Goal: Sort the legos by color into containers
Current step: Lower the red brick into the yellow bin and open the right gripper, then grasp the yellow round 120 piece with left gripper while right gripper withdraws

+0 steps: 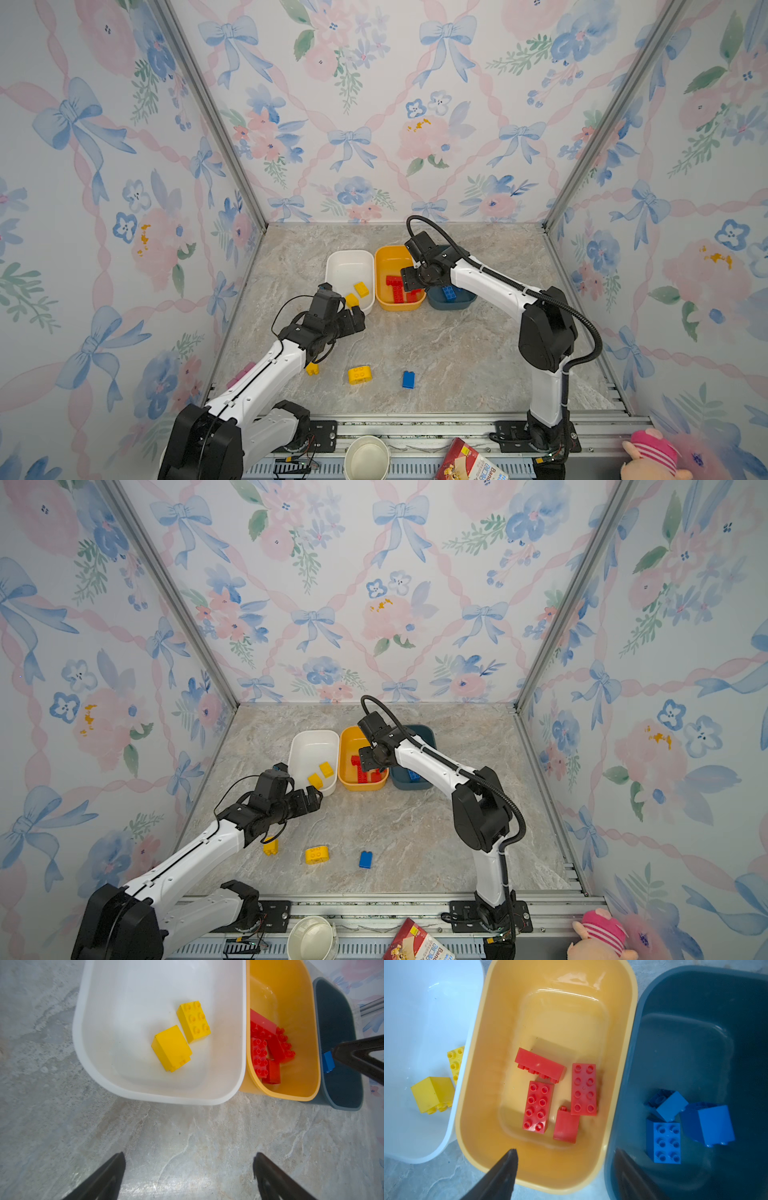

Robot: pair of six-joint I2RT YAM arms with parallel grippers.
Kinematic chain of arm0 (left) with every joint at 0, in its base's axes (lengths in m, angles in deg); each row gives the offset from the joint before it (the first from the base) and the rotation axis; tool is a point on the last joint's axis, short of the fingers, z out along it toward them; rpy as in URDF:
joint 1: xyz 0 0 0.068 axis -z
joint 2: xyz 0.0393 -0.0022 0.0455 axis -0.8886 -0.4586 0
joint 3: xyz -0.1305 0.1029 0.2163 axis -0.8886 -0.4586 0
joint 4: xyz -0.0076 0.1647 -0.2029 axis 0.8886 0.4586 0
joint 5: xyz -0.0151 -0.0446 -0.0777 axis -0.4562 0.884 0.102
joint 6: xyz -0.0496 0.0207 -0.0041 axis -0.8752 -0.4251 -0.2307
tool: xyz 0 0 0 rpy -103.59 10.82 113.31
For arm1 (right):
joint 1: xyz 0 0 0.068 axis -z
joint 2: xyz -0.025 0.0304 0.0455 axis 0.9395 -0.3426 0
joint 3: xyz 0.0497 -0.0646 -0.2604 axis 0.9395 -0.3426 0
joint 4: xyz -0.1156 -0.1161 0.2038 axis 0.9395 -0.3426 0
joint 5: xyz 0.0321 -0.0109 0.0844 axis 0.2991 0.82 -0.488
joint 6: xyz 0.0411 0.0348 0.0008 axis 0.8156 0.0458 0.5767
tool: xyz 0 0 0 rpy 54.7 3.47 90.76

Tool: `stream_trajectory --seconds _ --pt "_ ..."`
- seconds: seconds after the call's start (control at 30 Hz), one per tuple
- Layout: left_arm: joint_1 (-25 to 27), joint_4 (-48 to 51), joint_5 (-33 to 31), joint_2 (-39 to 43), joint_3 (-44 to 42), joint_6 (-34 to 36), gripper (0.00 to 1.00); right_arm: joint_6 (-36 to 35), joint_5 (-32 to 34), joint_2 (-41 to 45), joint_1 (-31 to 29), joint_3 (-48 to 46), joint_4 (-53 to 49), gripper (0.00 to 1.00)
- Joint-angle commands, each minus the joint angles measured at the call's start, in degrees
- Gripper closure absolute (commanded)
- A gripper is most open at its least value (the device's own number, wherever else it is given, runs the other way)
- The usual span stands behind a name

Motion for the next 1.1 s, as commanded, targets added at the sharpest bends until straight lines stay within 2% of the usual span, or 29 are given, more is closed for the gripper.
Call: stream_trajectory --seconds 0.0,0.37,0.7,1.07 --pt "1.7 6.8 -2.0 0.4 0.1 -1.7 0.02 0.8 -0.8 4.3 -1.1 -3.7 0.4 0.21" --pt "10.6 17.3 -4.5 0.4 0.7 -8.9 0.02 2.4 -1.3 13.7 -4.4 -16.2 0.7 0.1" --pt "19.2 19.1 -3.4 -4.0 0.7 -15.6 0.02 5.0 -1.4 23.2 -4.8 -25.8 1.2 0.06" --pt "20.8 19.6 -1.7 -9.2 1.4 -16.6 0.08 5.8 -1.4 28.0 -3.6 -31.2 1.9 0.04"
